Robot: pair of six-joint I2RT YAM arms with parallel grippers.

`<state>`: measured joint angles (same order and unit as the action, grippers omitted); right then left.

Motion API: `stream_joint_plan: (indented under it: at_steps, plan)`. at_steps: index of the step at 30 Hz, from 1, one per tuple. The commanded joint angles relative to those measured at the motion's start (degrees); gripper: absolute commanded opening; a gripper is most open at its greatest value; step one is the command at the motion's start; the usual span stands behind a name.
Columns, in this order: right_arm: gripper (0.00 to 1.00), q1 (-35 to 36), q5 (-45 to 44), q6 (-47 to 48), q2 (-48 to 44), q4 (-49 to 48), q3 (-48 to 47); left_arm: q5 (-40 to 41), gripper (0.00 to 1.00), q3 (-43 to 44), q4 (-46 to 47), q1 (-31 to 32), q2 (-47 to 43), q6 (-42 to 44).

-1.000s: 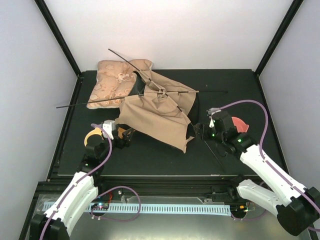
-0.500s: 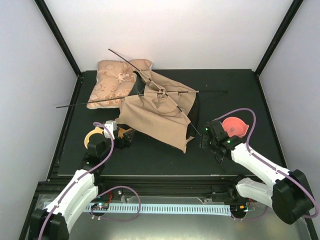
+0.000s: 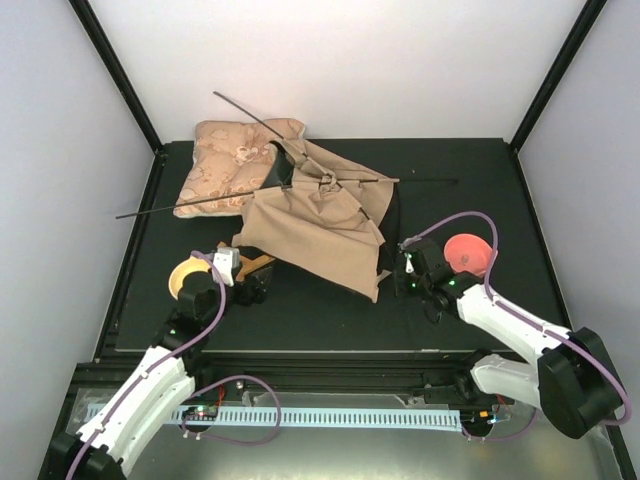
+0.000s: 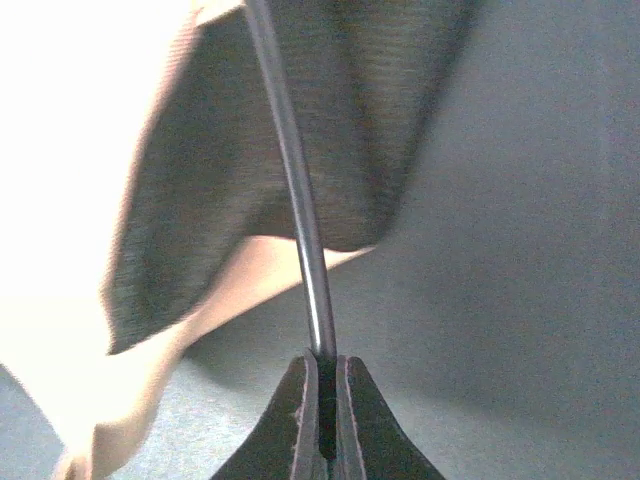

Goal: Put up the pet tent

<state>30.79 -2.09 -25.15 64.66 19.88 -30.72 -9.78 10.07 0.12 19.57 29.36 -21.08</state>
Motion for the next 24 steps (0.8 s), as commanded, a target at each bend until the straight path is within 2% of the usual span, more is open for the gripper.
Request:
stream_joint_plan:
  at_steps: [1, 5, 14, 18, 23, 24]
  plan:
    - [0.02, 0.36, 4.21, 4.59, 0.02, -1.78, -3.86, 4.26, 0.99, 2.58, -7.35, 1.28, -0.01, -0.51]
    - [0.01, 0.57, 9.27, 7.08, -0.28, 0.16, -5.56, 6.98, 0.99, 2.01, -7.28, 1.43, -0.25, -0.8]
    - [0.01, 0.88, 19.45, 8.48, -4.97, 2.68, -6.84, 6.95, 0.99, 2.37, -6.72, 3.02, 0.87, 0.28]
    - [0.02, 0.83, 17.87, 6.53, -7.01, 0.82, -4.55, 6.84, 0.99, 2.35, -6.61, 4.62, 0.66, 0.38]
    - [0.14, 0.86, 15.04, 2.5, -10.11, -2.15, -2.85, 7.02, 0.99, 1.95, -6.34, 5.21, -0.94, 0.26]
    - [0.26, 0.83, 13.68, 1.8, -10.74, -2.05, -2.61, 6.97, 0.99, 1.79, -6.23, 5.19, -1.22, 0.26]
